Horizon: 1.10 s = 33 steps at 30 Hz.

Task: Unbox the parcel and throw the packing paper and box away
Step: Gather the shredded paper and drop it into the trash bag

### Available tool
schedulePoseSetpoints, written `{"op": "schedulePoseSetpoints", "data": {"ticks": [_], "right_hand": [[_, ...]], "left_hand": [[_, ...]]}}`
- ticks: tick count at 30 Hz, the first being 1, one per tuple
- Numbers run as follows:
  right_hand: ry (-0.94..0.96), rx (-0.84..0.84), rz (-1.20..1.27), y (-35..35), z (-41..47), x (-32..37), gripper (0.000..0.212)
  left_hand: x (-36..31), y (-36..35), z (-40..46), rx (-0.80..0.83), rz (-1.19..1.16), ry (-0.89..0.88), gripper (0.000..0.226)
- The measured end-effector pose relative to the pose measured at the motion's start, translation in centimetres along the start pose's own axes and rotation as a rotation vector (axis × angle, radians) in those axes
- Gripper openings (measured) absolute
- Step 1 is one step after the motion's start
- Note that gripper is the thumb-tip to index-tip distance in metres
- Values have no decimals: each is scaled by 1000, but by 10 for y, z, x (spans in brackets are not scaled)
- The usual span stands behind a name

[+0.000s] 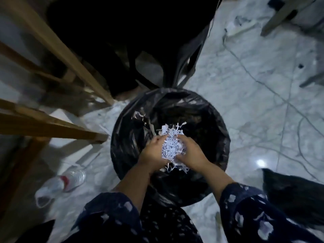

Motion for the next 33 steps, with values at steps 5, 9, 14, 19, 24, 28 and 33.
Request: {"op": "schedulePoseSetpoints", "data": {"ticks": [5,9,14,19,24,28,33], "right_hand": [[-92,89,-25,-72,68,-50,75],[-135,138,-74,-93,82,-64,63],[-175,175,-120,-61,55,-37,54],[-95,170,-189,16,0,25,55],[60,121,-277,103,-68,115,54],[219,71,-362,147,-115,196,47],[471,51,-535,163,-162,314,44]], "left_hand": [[82,-55,62,116,43,101,97],[100,-69,75,181,88,147,77],[68,-43,50,184,44,174,63],[-14,24,3,118,81,114,60],[-84,108,-80,-75,53,97,50],[-119,170,-158,-243,15,57,49],[-123,240,-257,-494,-49,96,48]]}}
Point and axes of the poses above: each hand's wrist, its own z-axis towards the middle knuckle, its own y-axis out of the back of the hand, x = y × z, the point moved 2 cm from there along z, towards the middle knuckle, and after that the axes turned 14 degrees about -z, right-handed, at the moved point
